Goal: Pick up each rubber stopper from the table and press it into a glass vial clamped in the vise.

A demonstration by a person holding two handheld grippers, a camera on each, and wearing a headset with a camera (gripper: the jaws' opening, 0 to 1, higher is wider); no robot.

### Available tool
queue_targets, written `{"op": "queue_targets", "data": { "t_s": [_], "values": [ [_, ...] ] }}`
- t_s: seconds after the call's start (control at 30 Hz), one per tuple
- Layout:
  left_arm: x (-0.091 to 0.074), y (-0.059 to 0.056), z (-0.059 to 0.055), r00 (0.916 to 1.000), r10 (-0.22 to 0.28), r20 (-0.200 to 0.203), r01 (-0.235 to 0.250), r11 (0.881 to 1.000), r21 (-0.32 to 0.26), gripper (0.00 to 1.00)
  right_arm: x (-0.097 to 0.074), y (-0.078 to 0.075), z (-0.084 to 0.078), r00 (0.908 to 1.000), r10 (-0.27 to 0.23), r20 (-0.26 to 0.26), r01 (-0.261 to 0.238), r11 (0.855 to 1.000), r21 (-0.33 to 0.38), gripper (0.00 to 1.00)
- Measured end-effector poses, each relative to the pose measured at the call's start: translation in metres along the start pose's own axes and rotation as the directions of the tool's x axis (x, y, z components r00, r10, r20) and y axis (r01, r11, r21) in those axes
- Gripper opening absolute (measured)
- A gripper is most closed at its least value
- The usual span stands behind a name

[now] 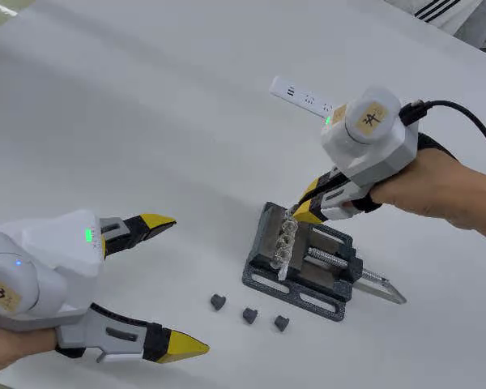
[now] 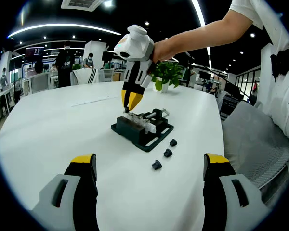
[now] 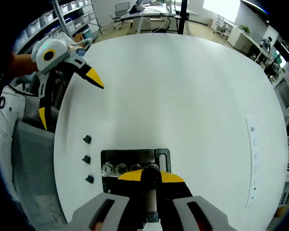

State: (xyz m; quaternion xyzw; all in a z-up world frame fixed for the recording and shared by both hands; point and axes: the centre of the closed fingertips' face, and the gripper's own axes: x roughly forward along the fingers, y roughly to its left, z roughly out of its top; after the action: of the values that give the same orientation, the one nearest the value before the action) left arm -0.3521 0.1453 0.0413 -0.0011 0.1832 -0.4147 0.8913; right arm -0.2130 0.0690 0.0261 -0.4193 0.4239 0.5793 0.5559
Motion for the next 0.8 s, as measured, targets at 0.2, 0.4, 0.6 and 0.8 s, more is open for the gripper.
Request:
{"op": "queue_targets", "data": {
  "t_s": [0.2,0.4,0.6,0.8],
  "values": [
    [0.0001,-0.0025,-0.0002,1.0,-0.005,-0.003,0.005,1.0,0.003,0.91,0.0003,0.0011,0.0007,0.9999,-0.001,0.013,0.001,1.0,-0.013,0.07],
    [-0.0023,-0.0019,-0.0031,1.0,-0.002,-0.006,0.002,1.0,-0.003,0.91,0.0026,0.0034,0.0001,0.9999,-0.004,0.011,0.004,1.0,-0.031,0.07],
    [-0.0019,-0.0015,-0.0037,1.0,-0.004,-0.007,0.004,1.0,-0.004,0.91,0.0019,0.0041,0.0,0.9999,-0.008,0.015,0.009,0.999,-0.034,0.07],
    [0.0001,-0.0027,-0.0044,0.9999,-0.008,-0.008,0.008,1.0,-0.005,0.91,-0.0008,0.0032,-0.001,0.9998,-0.014,0.015,0.014,0.999,-0.045,0.07]
  ]
}}
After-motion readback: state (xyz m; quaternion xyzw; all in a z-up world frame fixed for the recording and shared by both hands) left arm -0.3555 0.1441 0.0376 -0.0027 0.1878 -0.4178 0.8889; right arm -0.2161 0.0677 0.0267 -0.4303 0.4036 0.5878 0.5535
